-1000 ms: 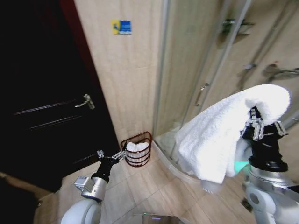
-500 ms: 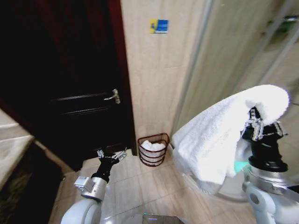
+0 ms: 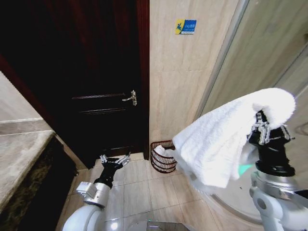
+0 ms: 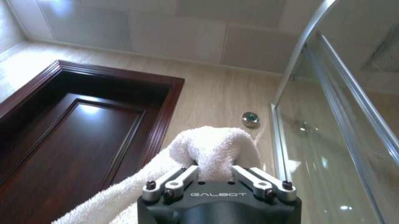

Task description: Discard the used towel into the hamper.

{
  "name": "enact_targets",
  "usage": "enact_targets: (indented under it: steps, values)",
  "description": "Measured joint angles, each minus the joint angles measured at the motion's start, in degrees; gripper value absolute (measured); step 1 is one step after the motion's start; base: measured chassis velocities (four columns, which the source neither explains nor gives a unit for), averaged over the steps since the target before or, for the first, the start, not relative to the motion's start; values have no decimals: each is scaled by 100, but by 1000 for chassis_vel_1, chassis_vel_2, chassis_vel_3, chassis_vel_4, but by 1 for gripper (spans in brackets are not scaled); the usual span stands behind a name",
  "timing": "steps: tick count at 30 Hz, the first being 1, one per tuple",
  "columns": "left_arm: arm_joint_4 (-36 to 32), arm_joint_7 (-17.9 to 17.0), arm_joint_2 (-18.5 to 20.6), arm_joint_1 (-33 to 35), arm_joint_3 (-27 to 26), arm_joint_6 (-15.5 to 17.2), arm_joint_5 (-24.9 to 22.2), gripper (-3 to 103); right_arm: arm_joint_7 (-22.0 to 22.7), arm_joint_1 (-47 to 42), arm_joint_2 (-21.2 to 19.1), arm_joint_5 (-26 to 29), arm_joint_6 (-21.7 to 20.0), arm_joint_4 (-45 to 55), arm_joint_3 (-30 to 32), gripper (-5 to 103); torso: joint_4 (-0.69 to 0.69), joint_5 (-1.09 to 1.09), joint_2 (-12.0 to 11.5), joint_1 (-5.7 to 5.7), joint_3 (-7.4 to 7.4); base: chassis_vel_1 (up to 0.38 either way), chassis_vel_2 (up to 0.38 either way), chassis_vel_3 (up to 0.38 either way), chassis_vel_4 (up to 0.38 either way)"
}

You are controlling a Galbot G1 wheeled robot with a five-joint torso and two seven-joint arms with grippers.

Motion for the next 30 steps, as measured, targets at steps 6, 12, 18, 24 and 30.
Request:
enact_targets:
  steps: [6, 12, 18, 24, 30]
  values:
    - [0, 0, 0, 0, 0, 0, 0, 100, -1, 1, 4, -16, 10, -18, 0, 8, 0, 0, 5, 2, 3, 0, 0, 0, 0]
    - [0, 0, 0, 0, 0, 0, 0, 100, -2, 17, 2, -33, 13, -37, -25, 8, 0, -1, 9, 5, 5, 0, 0, 0, 0]
    - [0, 0, 0, 0, 0, 0, 0, 100, -2, 36, 7, -90, 13, -44, -74, 8, 0, 0, 12, 6, 6, 0, 0, 0, 0]
    - [0, 0, -1, 0, 0, 0, 0, 100, -4, 44, 5, -104, 13, -67, -78, 8, 0, 1, 13, 6, 7, 0, 0, 0, 0]
    - [0, 0, 0, 0, 0, 0, 0, 100, 17, 51, -8, -94, 14, -76, -90, 8, 0, 0, 14, 8, 9, 107, 104, -98, -102]
